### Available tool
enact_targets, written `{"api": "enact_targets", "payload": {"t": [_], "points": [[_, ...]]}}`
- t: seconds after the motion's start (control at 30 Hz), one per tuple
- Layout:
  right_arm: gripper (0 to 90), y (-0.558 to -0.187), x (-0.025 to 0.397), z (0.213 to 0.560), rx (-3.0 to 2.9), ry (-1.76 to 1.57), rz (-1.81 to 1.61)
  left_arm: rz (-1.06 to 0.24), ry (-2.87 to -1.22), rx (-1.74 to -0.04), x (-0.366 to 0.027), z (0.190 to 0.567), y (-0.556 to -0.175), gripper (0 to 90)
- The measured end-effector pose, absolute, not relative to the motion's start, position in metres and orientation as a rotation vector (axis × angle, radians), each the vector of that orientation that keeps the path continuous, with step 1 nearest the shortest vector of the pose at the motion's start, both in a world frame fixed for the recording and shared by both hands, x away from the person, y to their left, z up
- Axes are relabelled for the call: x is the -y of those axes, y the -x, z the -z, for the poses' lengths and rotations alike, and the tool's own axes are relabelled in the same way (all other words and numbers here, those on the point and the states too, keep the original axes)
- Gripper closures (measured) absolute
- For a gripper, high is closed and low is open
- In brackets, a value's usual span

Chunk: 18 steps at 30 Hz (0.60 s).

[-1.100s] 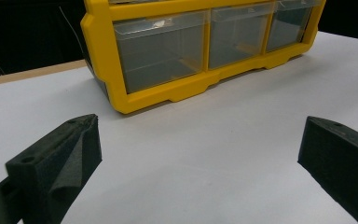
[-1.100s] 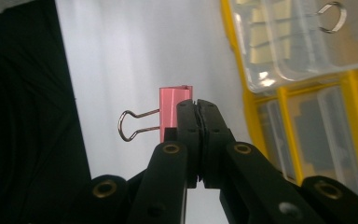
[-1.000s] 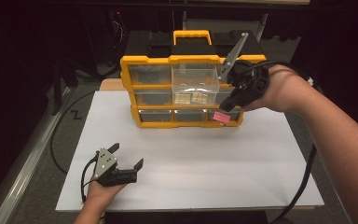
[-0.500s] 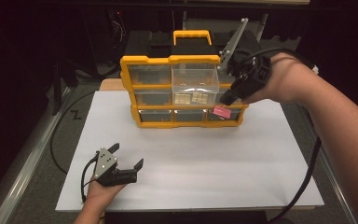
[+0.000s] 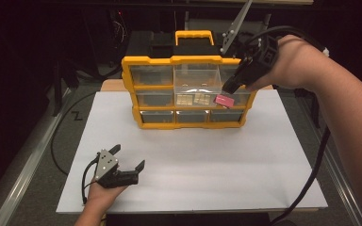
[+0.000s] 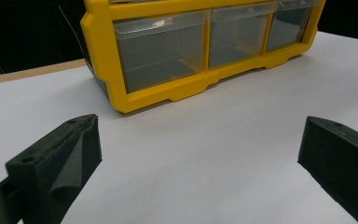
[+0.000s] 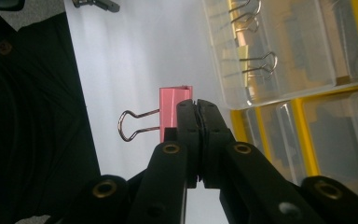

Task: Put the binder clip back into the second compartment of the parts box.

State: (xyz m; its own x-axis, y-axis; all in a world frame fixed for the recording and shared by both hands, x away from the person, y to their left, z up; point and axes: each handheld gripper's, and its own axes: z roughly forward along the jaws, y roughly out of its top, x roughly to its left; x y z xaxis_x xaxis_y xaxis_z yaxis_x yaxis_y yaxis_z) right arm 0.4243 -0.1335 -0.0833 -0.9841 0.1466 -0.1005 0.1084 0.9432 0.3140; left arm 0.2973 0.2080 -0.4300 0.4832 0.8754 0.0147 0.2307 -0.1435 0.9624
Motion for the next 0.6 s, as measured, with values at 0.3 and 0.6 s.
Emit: {"api": "enact_targets", "payload": {"t": [0.3, 0.6], "points": [[90.0, -0.429, 0.121, 0.067, -2.969, -0.174, -0.467, -0.748, -1.656, -0.963, -0.208, 0.430, -0.298, 0.2], [90.0, -0.442, 0.107, 0.061, -2.958, -0.172, -0.467, -0.747, -1.651, -0.964, -0.209, 0.430, -0.298, 0.2]]}}
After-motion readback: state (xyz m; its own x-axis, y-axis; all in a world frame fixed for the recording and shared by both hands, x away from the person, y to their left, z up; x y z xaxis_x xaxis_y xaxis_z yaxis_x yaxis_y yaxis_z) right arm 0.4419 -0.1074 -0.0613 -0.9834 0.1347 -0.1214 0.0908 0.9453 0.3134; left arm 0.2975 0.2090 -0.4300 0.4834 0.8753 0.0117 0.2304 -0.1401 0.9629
